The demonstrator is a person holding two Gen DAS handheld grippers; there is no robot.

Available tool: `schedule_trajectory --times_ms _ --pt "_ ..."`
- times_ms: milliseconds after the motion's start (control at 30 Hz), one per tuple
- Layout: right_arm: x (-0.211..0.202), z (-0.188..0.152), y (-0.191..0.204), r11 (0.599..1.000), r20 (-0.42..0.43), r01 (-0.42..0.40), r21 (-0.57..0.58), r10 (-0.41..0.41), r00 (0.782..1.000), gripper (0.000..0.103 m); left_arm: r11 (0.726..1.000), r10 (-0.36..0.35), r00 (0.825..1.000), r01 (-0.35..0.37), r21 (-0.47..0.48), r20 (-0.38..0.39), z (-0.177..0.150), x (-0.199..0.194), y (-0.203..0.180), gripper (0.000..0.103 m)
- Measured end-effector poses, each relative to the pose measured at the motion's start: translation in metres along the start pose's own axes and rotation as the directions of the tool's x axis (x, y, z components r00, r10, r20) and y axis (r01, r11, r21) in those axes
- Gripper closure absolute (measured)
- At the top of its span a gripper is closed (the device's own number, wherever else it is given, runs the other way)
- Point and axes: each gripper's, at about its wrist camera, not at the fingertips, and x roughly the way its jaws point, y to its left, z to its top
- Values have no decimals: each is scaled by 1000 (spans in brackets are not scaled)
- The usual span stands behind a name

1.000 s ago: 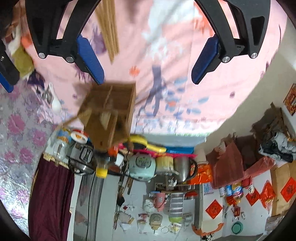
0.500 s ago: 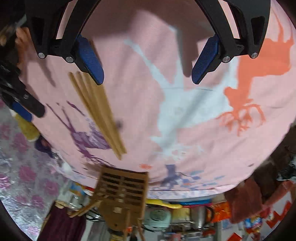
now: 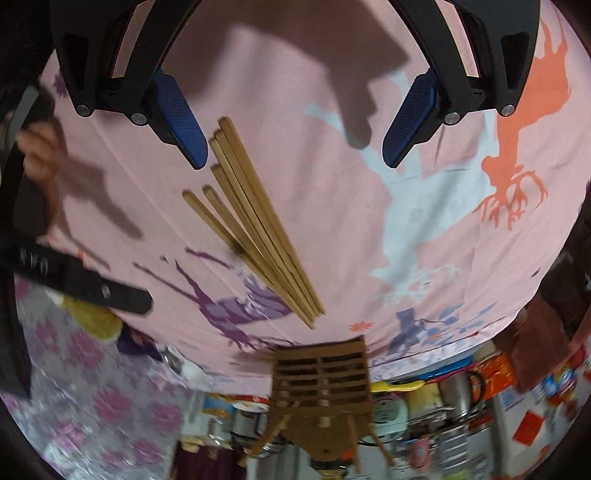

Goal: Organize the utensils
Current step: 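Withdraw both open grippers back over the chopstick pile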

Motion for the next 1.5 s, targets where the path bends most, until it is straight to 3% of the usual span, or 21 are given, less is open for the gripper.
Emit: schedule_trajectory --times_ms 233,367,567,833,1033,1267,1367,1467,1500 --pt "1 -1 2 1000 -11 -16 -1 16 1000 6 995 23 996 -15 101 -81 -7 13 -10 8" --pt "1 -2 4 1000 -14 -15 -9 15 1000 6 994 85 993 -78 78 -78 -1 18 7 4" --pt "2 -3 8 1000 -17 -3 -28 3 1000 6 985 174 980 -173 11 -100 32 40 29 5" --pt "5 -6 17 997 -30 -14 -77 12 999 6 983 161 982 -169 -78 -95 26 32 50 5" --pt "10 -22 47 959 -154 -184 -215 153 976 6 989 100 993 -106 -99 -68 14 16 55 5" --pt "11 -51 91 874 -211 -188 -448 102 972 6 994 103 992 -101 35 -76 -5 8 38 5" --pt "17 -56 96 859 -238 -170 -483 58 969 7 989 126 989 -119 89 -72 -6 9 34 4" --pt "27 -45 87 857 -191 -78 -510 -24 981 9 973 202 977 -192 124 -67 6 16 41 4" --pt "31 -40 83 855 -166 -34 -518 -61 984 16 969 228 971 -219 117 -74 15 22 46 5"
